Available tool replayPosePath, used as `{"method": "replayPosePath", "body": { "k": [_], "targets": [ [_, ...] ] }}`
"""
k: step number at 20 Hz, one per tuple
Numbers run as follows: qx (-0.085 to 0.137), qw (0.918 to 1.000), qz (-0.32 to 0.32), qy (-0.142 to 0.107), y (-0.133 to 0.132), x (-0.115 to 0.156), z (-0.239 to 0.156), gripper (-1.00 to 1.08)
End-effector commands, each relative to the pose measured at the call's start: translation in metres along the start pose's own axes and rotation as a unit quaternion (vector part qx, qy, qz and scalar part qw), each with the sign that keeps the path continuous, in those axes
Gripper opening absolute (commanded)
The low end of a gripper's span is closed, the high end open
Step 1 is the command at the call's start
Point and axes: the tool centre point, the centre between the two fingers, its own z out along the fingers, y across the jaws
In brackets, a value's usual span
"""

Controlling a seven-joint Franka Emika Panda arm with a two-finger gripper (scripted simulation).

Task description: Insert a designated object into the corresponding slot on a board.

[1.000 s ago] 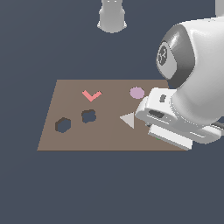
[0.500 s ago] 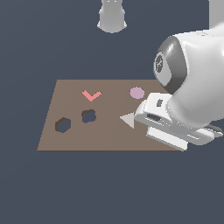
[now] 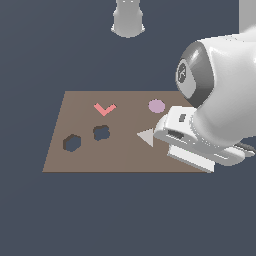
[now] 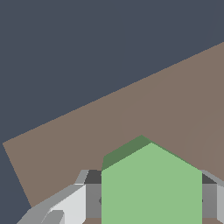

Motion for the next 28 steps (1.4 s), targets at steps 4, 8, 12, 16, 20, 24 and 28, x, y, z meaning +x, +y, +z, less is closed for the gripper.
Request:
{"method": "replayPosePath", "body": {
  "k": [4, 8, 12, 16, 20, 24, 28],
  "targets": [
    [0.0, 1.0, -0.004, 0.0, 0.002, -0.001, 0.0, -1.0],
    [0.0, 0.9999, -0.016, 0.0, 0.007, -0.004, 0.0, -1.0],
    [0.0, 0.9993, -0.037, 0.0, 0.015, -0.008, -0.001, -1.0],
    [0.0, 0.9977, -0.067, 0.0, 0.028, -0.014, -0.001, -1.0],
    [0.0, 0.9943, -0.106, 0.0, 0.045, -0.021, -0.001, -1.0],
    [0.0, 0.9881, -0.154, 0.0, 0.066, -0.027, -0.002, -1.0],
    [0.0, 0.978, -0.209, 0.0, 0.091, -0.031, -0.003, -1.0]
  ]
}}
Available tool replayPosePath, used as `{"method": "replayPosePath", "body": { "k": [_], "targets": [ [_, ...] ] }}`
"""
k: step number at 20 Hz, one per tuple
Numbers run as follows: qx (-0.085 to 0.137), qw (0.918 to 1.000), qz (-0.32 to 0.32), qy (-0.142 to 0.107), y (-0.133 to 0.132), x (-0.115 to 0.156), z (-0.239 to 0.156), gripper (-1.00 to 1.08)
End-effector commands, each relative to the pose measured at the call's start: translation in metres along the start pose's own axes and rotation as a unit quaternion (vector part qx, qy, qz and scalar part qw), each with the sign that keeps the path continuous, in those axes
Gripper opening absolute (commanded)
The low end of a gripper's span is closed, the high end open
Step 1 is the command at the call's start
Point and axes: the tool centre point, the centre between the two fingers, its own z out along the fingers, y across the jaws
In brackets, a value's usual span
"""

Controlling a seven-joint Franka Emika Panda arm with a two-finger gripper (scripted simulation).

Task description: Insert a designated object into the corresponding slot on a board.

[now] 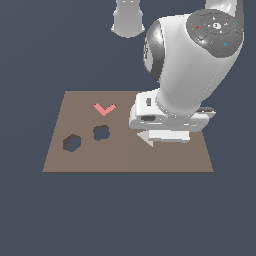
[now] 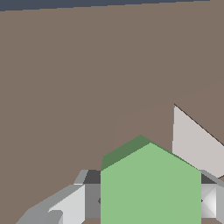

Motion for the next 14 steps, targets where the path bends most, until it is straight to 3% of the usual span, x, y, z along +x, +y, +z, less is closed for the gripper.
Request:
{"method": "replayPosePath", "body": {
  "k": [1, 7, 14],
  "targets": [
    [0.0, 0.9993, -0.036, 0.0, 0.015, -0.008, -0.001, -1.0],
    [0.0, 0.992, -0.126, 0.0, 0.054, -0.023, -0.002, -1.0],
    [-0.001, 0.9742, -0.226, 0.0, 0.101, -0.03, -0.003, -1.0]
  ]
}}
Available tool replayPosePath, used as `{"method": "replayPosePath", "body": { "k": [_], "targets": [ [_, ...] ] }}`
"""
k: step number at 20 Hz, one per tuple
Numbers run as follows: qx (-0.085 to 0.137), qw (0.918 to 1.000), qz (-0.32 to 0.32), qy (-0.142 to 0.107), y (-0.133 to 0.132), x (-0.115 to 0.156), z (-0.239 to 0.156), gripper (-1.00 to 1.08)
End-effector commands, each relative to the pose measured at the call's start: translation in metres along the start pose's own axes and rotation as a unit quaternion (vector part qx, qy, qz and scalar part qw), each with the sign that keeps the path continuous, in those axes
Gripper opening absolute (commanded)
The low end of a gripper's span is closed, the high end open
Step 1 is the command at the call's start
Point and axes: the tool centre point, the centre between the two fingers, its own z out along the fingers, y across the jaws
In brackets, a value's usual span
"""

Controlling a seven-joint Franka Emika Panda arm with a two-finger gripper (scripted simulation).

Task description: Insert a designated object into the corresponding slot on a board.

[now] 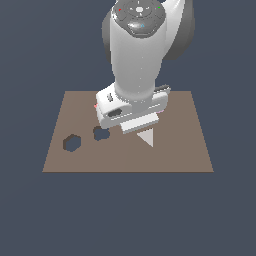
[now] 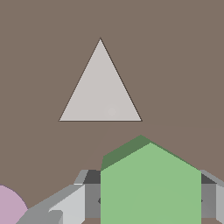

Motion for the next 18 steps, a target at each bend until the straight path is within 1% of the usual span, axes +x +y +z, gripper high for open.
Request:
{"method": "replayPosePath", "body": {
  "k": [1, 5, 9, 13, 18],
  "targets": [
    [0.0, 0.9993, -0.037, 0.0, 0.015, -0.008, -0.001, -1.0],
    [0.0, 0.9957, -0.093, 0.0, 0.04, -0.018, -0.001, -1.0],
    [-0.001, 0.9889, -0.148, 0.0, 0.066, -0.024, -0.002, -1.0],
    [-0.001, 0.979, -0.204, 0.0, 0.093, -0.028, -0.003, -1.0],
    [-0.001, 0.9627, -0.271, 0.0, 0.126, -0.027, -0.004, -1.0]
  ]
}}
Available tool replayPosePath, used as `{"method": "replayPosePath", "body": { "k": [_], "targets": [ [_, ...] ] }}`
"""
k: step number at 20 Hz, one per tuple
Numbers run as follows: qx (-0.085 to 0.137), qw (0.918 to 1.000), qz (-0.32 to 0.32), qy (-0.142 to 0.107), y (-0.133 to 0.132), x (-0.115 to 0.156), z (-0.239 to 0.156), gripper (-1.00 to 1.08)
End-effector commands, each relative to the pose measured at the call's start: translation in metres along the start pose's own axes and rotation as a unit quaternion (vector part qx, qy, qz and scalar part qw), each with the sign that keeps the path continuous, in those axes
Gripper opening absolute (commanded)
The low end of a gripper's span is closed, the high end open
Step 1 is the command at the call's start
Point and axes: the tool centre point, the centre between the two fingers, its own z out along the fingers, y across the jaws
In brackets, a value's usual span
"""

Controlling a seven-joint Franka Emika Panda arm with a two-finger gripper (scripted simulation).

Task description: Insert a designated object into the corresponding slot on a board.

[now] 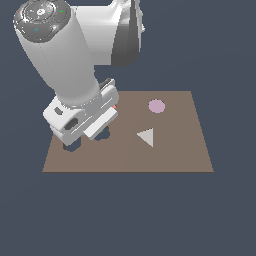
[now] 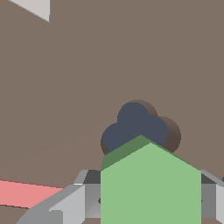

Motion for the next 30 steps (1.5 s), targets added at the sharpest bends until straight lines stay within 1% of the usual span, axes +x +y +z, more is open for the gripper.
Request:
{"method": "replayPosePath", "body": {
  "k": [1, 9, 16, 23, 30],
  "targets": [
    [0.0, 0.9994, -0.034, 0.0, 0.014, -0.007, -0.001, -1.0],
    [0.0, 0.9931, -0.118, 0.0, 0.053, -0.018, -0.002, -1.0],
    [0.0, 0.9864, -0.165, 0.0, 0.076, -0.021, -0.002, -1.0],
    [0.0, 0.9825, -0.186, 0.0, 0.086, -0.02, -0.002, -1.0],
    [0.0, 0.9823, -0.187, 0.0, 0.087, -0.02, 0.002, -1.0]
  ]
}}
